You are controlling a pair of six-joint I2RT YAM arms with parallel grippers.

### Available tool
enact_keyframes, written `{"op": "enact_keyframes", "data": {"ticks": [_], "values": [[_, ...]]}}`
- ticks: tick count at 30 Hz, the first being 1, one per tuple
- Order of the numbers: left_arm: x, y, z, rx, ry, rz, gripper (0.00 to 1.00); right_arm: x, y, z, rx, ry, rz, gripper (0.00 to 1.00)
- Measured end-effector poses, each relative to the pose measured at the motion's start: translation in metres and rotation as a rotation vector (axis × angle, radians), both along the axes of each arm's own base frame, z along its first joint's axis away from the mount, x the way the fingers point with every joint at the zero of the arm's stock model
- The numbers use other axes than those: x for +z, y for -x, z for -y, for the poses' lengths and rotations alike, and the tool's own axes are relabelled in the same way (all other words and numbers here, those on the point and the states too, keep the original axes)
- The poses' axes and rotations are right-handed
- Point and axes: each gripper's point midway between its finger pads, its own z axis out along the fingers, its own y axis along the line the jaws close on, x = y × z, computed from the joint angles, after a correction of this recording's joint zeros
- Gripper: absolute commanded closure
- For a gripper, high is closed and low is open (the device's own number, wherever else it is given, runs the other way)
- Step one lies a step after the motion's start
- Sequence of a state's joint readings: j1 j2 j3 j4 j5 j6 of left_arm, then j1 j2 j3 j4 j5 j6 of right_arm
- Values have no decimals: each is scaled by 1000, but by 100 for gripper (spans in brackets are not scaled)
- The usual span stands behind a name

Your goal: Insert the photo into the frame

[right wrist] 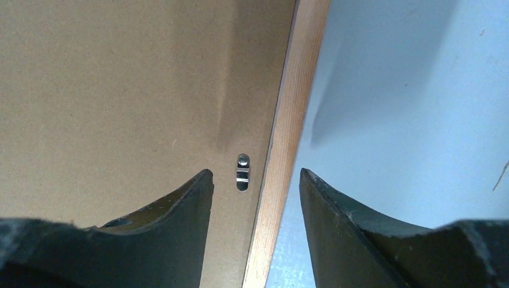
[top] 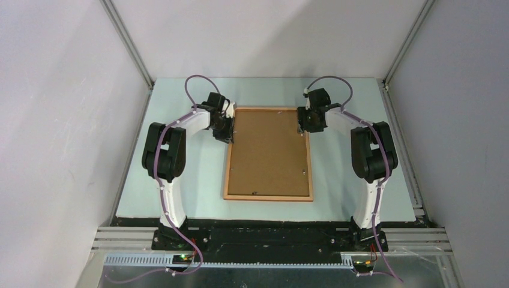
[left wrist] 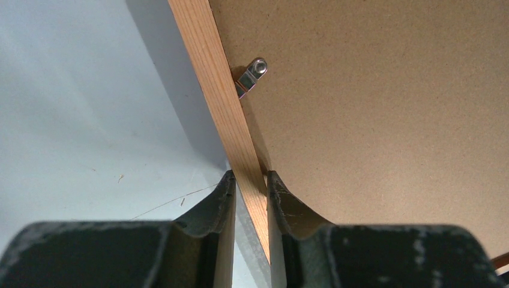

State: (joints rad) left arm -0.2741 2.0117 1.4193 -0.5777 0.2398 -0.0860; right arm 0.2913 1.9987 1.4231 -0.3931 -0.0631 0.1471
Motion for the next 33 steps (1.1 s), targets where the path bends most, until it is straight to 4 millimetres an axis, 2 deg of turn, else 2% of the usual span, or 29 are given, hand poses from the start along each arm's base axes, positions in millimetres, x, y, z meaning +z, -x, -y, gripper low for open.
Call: {"op": "enact_keyframes", "data": {"ticks": [11,17,33], "values": [[0,0,0,0,0,0,100,-14,0,-2,14,23,-44,45],[0,0,1,-1,0,0,100,-12,1,-1,18,32,-50,52],[0,0,1,-2,0,0,100,-12,1,4,16,46,-54,64]]}}
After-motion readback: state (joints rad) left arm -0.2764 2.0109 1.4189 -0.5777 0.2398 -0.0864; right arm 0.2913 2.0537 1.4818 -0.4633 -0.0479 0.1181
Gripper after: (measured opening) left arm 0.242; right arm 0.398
